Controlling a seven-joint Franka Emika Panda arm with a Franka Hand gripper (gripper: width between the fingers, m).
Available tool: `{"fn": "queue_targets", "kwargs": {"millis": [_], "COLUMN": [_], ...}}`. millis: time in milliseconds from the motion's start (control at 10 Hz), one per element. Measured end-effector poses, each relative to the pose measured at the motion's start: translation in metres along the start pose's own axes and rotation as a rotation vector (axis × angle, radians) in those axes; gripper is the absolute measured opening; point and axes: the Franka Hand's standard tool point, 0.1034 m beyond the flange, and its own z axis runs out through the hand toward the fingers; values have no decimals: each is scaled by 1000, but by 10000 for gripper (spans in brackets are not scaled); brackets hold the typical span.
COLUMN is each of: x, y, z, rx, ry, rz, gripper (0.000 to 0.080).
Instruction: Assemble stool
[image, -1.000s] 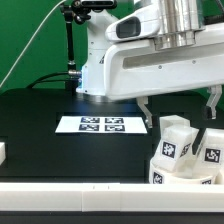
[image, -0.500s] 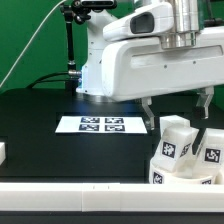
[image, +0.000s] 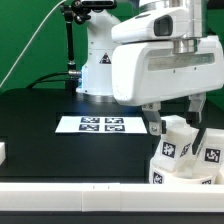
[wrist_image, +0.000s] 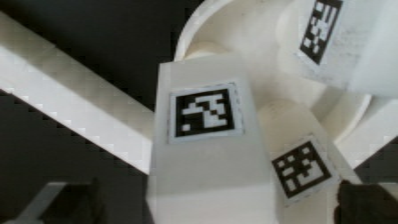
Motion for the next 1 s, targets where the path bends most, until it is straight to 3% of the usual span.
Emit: {"fn": "queue_targets", "kwargs": {"millis": [300, 400, 500, 600, 1000], "x": [-7, -8, -8, -8, -8], "y": [7, 5, 5, 5, 5], "z": [4, 6, 6, 6, 6], "rx": [-4, -3, -2, -3, -2], "ry": [-2, -3, -4, -4, -4], "rz": [17, 21, 22, 22, 37], "gripper": [649, 516, 516, 346, 338]}}
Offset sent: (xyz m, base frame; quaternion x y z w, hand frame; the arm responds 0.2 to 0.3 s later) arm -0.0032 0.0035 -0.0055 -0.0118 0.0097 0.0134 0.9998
